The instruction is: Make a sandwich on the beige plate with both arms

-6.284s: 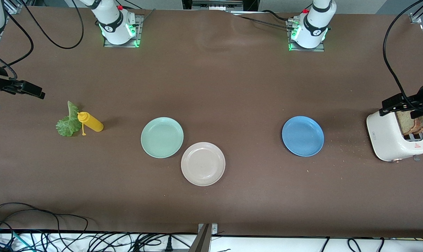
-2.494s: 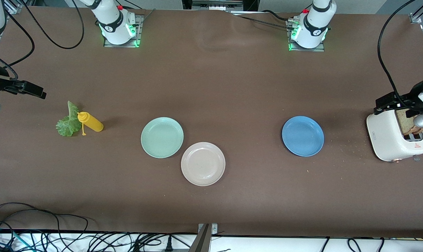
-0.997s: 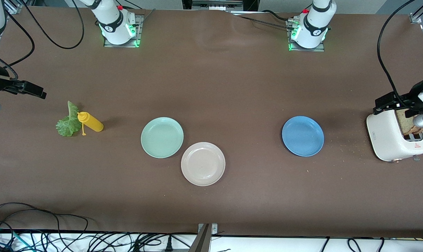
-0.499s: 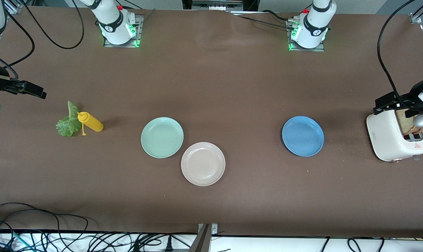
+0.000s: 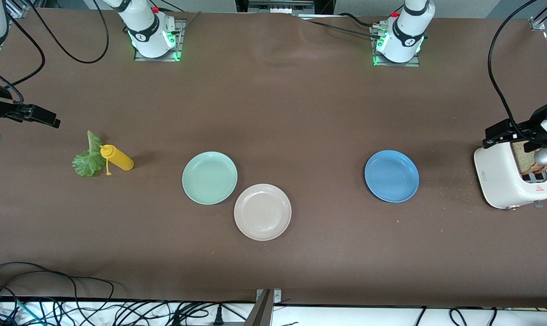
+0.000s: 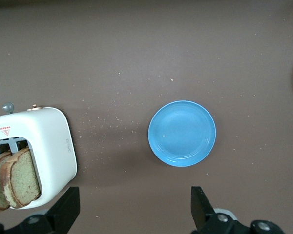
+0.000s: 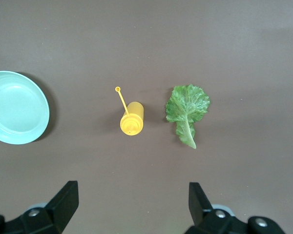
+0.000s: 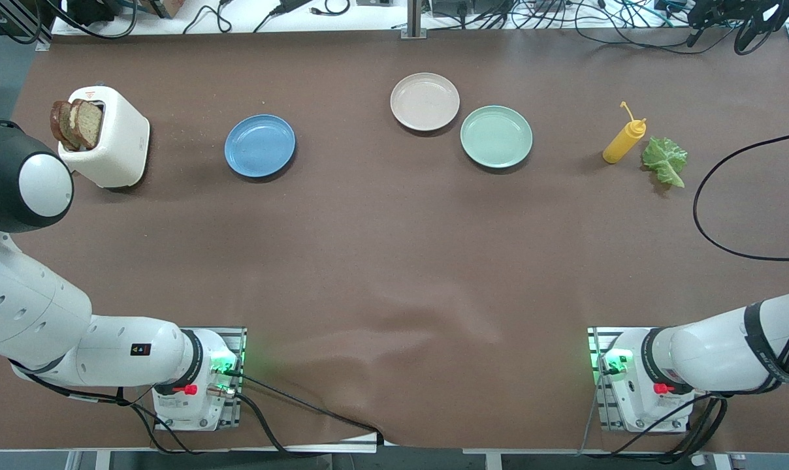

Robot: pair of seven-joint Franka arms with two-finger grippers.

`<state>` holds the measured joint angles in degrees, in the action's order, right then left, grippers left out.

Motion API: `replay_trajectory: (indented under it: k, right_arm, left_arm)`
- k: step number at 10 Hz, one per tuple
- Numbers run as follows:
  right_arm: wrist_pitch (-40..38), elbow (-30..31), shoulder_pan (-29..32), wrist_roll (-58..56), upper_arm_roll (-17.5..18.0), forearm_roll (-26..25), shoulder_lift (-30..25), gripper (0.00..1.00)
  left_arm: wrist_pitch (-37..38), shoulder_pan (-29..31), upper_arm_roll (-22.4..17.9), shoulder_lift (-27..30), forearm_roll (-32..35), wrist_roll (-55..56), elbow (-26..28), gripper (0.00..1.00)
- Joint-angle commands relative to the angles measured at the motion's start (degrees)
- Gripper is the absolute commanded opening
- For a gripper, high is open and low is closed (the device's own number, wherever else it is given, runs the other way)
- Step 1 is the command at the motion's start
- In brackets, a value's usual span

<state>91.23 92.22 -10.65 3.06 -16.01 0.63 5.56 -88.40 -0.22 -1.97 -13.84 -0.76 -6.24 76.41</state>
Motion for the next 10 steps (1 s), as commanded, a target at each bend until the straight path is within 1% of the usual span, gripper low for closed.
replay_trajectory:
  k: [1, 3, 5, 7, 9, 10]
  right_arm:
    - [-0.7, -0.4, -0.1, 0.4, 0.0, 0.9, 0.0, 1.00]
    - [-0.7, -0.4, 0.0, 0.4, 0.0, 0.9, 0.0, 1.00]
    - [-0.7, -0.4, 0.0, 0.3, 0.0, 0.9, 0.0, 1.00]
    - [-0.7, -0.4, 0.0, 0.3, 0.0, 0.9, 0.0, 1.00]
    - [-0.7, -0.4, 0.0, 0.3, 0.0, 0.9, 0.0, 1.00]
    - [-0.7, -0.4, 0.0, 0.4, 0.0, 0.9, 0.0, 1.00]
  left_arm:
    - [1.1, 0.1, 0.0, -0.3, -0.8, 0.2, -1.0, 1.00]
    - [1.1, 0.7, -0.1, -0.9, -0.9, 0.5, -1.0, 1.00]
    - [2.1, 3.5, -0.4, -2.6, -0.3, 0.6, 0.7, 1.00]
    - [2.7, 9.9, -0.4, -4.9, -1.1, 0.2, 0.7, 1.00]
    - [2.5, 13.5, -0.4, -7.4, -0.2, -0.9, 1.6, 1.00]
    - [2.2, 14.0, -0.4, -8.0, 2.6, -4.7, 1.9, 1.00]
